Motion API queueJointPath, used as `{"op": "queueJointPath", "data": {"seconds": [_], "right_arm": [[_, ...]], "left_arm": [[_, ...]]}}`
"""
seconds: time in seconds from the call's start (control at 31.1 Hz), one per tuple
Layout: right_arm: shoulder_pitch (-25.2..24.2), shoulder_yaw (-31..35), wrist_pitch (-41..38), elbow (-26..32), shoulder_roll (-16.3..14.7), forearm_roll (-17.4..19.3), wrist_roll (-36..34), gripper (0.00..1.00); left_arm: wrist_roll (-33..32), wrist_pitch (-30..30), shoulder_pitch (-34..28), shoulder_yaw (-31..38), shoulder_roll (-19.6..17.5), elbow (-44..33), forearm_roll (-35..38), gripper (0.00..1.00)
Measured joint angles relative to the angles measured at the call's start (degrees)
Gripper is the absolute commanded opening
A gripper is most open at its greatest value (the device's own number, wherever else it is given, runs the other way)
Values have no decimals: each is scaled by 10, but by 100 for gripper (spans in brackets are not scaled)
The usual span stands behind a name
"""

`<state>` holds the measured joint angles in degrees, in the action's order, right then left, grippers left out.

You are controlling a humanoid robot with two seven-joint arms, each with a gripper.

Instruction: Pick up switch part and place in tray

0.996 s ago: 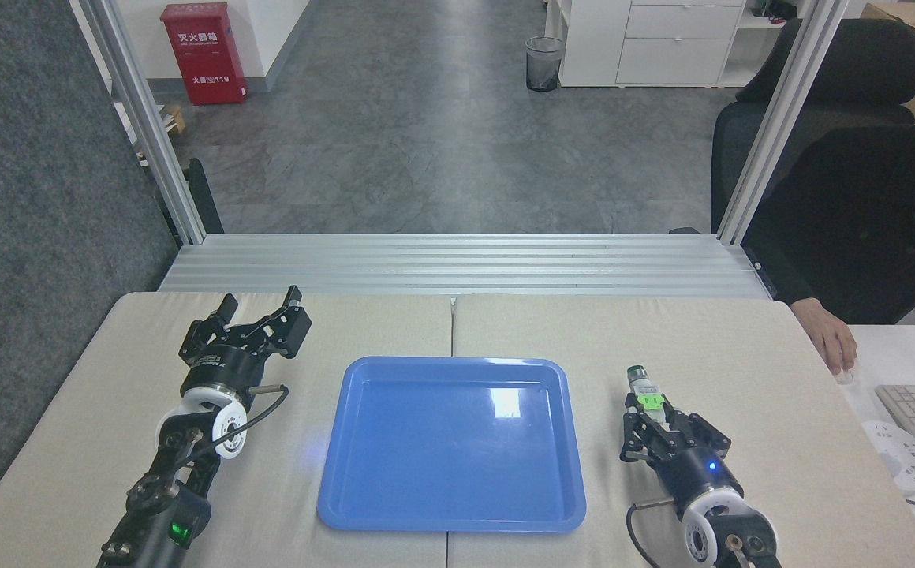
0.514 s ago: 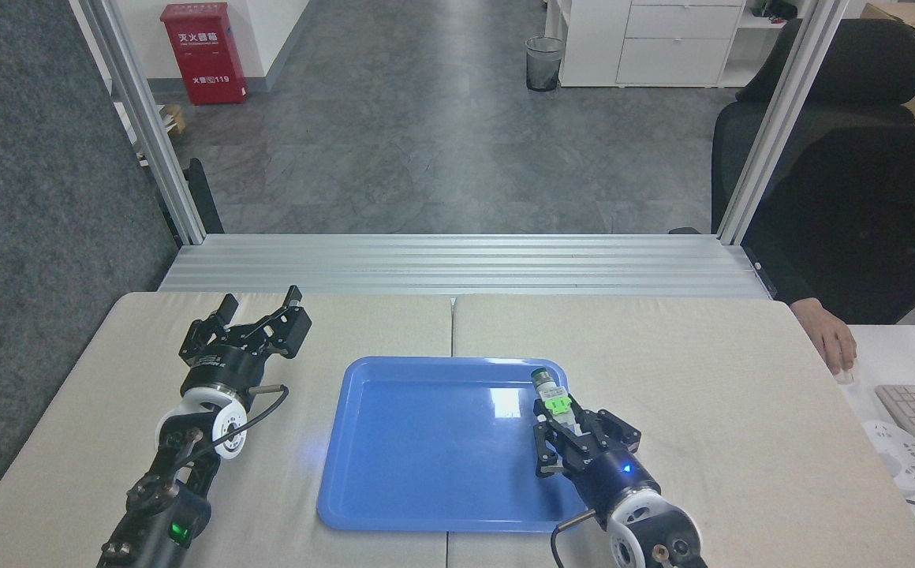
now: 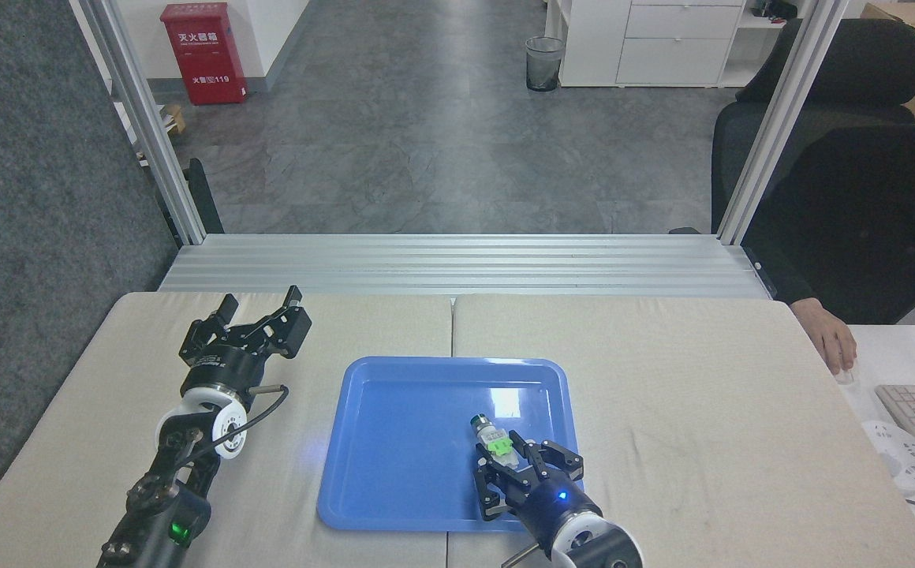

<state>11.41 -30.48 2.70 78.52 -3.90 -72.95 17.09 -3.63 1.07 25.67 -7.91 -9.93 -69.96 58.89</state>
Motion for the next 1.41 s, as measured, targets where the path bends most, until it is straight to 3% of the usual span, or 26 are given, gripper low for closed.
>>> {"op": "queueJointPath", "data": {"seconds": [0.29, 0.61, 1.03, 1.41], "right_arm": [[6, 16, 12, -12, 25, -8, -13, 99], [55, 90, 14, -16, 44, 10, -28, 99], [75, 178, -10, -20, 2, 35, -159, 99], [72, 221, -12, -22, -27, 61, -179, 99]], "left_arm": [[0, 0, 0, 0, 0, 0, 0, 100], [0, 0, 0, 0, 0, 0, 0, 100], [0, 0, 0, 0, 0, 0, 0, 100], [0, 0, 0, 0, 0, 0, 0, 100]]}}
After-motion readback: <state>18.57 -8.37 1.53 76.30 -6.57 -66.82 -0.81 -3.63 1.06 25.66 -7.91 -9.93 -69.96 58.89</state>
